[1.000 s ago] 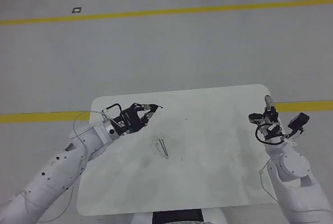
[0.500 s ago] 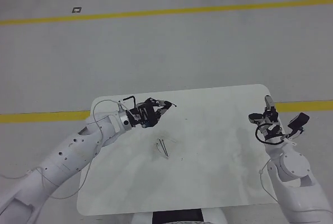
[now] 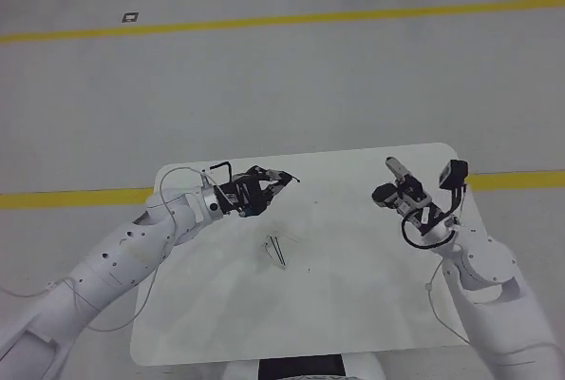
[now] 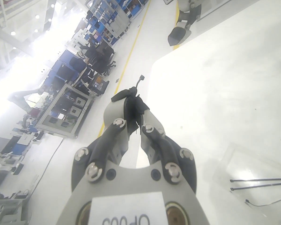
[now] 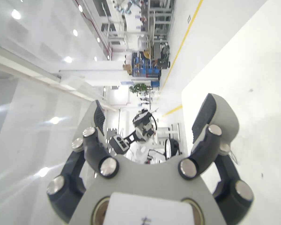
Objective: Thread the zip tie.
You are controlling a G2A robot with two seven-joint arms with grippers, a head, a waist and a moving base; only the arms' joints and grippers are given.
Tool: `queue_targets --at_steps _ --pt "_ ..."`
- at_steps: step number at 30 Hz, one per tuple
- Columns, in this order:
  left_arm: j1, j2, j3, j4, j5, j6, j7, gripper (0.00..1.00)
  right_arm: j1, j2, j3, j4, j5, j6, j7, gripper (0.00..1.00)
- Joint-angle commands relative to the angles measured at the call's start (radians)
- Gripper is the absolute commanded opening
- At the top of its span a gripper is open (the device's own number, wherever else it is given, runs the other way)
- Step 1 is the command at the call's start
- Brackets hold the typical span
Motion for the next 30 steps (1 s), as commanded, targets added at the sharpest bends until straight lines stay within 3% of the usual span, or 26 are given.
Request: queue_targets --at_steps 1,13,17,22,30 --pt "0.0 0.0 0.0 0.0 0.0 0.0 0.0 0.0 0.005 0.002 -0.025 -0.008 -0.013 0.014 0.077 1.0" --pt "0.006 -0.002 0.001 -0.009 0.0 0.005 -0.011 0.0 0.001 0.002 -0.029 -0.006 0.021 0.02 0.089 1.0" --pt "-0.003 -0.005 0.019 -0.023 0.0 0.003 -0.016 0.0 0.035 -0.002 -0.057 -0.006 0.114 0.118 0.135 1.0" --pt "-0.024 -0.008 0.055 -0.005 0.0 0.015 0.02 0.0 0.084 -0.005 -0.081 -0.001 0.238 0.243 0.177 1.0" --pt "-0.044 -0.008 0.085 0.013 0.0 0.026 0.035 0.0 0.097 -0.003 -0.104 0.017 0.293 0.243 0.183 1.0"
